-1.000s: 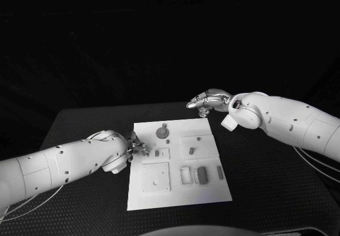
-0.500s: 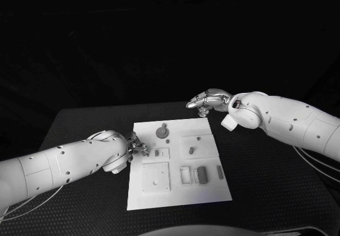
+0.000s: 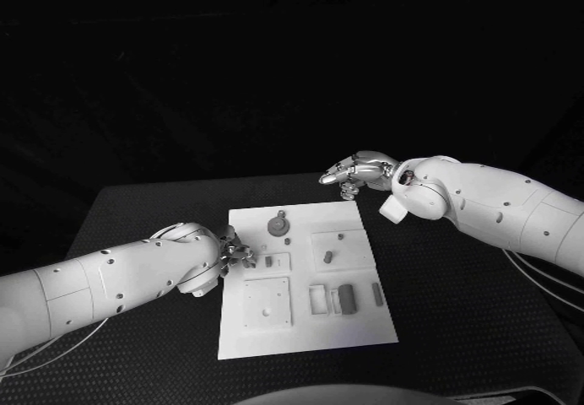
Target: Assemble the parts on the task board
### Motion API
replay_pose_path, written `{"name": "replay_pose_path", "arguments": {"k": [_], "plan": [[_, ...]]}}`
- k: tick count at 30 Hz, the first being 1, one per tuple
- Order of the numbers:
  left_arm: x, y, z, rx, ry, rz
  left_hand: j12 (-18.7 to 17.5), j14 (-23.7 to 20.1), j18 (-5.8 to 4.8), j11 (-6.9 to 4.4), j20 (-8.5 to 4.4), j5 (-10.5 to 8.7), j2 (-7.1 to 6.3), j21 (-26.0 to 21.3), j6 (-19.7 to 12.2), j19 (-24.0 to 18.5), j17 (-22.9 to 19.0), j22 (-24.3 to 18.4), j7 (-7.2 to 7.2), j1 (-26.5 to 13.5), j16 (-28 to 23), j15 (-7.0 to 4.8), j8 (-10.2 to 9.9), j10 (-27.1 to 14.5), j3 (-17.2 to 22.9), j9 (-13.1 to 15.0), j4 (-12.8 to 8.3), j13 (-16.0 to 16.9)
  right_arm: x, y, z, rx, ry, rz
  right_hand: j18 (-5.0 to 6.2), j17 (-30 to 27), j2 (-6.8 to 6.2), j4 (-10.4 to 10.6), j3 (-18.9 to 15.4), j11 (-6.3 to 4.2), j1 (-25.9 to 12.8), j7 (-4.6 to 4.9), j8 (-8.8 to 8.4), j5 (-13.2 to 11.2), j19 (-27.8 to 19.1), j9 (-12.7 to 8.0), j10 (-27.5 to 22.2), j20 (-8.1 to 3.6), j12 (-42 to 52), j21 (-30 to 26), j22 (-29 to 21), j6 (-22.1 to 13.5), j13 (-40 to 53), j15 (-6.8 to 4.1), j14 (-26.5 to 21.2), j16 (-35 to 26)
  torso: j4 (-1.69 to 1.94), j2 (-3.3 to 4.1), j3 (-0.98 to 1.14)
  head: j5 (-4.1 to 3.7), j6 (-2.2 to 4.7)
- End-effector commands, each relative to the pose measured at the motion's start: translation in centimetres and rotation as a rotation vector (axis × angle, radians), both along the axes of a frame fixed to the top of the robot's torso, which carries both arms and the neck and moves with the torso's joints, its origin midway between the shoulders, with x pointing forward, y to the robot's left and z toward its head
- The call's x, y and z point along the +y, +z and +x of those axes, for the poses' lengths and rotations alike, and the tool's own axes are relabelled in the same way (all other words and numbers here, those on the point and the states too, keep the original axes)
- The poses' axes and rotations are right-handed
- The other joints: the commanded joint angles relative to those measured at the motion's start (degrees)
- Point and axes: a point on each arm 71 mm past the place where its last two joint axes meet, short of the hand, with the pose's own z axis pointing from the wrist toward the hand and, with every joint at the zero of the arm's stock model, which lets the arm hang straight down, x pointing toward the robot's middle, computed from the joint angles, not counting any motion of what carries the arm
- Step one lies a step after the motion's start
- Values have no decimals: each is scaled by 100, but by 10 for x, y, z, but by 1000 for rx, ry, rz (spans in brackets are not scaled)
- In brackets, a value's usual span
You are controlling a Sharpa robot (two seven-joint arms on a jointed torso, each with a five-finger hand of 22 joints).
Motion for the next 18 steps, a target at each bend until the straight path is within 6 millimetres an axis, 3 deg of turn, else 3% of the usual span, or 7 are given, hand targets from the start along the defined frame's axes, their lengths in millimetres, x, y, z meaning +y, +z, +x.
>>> {"name": "replay_pose_path", "arguments": {"k": [1,18], "plan": [[0,-1,0,13,-14,21,-31,334,-12,-24,-290,18,44,40,25,251,7,138,6,14,-22,-380,29,0,144,-13,-113,6,1,0,-1,2,15,3,67,-5,-2,2,24,-1,-45,48,-28,34,-2,-7,-24,6,36,-19,-3,1,-7,-44,7,38,5,-3,0,-12,-11],[-1,-1,0,12,-35,49,-70,319,-12,-16,-286,18,-12,55,12,211,42,135,14,12,-57,-371,21,-8,137,-6,-129,27,2,0,-1,2,15,3,67,-7,-3,4,25,0,-51,48,-28,34,-3,-7,-25,6,37,-20,-4,1,-10,-44,6,38,3,-2,0,-6,-9]]}}
